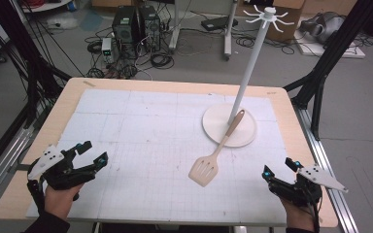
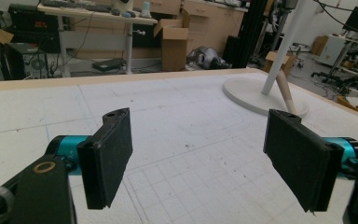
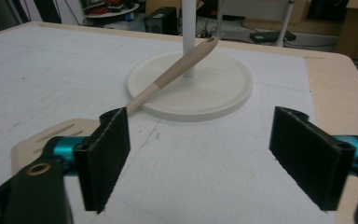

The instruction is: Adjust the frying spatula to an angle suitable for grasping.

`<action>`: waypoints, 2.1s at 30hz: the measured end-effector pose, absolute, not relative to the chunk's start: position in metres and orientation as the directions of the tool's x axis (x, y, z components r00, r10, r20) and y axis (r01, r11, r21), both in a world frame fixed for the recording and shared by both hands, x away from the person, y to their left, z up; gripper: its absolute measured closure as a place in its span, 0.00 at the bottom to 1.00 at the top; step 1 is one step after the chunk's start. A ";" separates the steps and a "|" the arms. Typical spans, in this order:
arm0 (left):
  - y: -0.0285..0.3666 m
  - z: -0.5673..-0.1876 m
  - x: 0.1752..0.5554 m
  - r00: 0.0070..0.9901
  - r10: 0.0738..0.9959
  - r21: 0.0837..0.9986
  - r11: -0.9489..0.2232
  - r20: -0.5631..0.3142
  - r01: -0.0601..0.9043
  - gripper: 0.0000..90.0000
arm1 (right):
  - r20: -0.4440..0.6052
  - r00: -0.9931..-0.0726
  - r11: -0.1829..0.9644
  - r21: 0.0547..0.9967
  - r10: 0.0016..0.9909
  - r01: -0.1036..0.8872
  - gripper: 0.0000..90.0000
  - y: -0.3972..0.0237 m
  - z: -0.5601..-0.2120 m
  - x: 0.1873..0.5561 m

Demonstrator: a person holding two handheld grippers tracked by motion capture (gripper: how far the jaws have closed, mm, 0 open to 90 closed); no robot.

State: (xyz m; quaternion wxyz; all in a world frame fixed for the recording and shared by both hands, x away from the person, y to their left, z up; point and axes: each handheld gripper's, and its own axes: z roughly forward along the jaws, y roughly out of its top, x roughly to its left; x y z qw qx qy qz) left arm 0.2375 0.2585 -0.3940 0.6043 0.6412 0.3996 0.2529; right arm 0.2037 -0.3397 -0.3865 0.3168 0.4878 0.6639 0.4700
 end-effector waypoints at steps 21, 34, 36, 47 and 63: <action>0.258 -0.396 0.238 0.553 0.817 0.973 0.043 -0.164 0.226 0.30 | 0.086 -0.434 0.095 0.921 0.897 0.379 0.68 -0.310 -0.401 0.232; 0.262 -0.398 0.239 0.547 0.818 0.968 0.045 -0.178 0.248 0.31 | 0.050 -0.542 0.227 0.873 0.839 0.432 0.99 -0.263 -0.417 0.279; 0.262 -0.398 0.239 0.547 0.818 0.968 0.046 -0.179 0.248 0.31 | 0.038 -0.552 0.250 0.864 0.833 0.436 0.99 -0.258 -0.418 0.280; 0.262 -0.398 0.239 0.549 0.816 0.966 0.042 -0.180 0.255 0.32 | 0.040 -0.593 0.327 0.804 0.804 0.497 0.99 -0.241 -0.438 0.290; 0.262 -0.400 0.241 0.550 0.815 0.963 0.036 -0.182 0.266 0.32 | 0.062 -0.629 0.373 0.758 0.775 0.535 0.99 -0.232 -0.449 0.295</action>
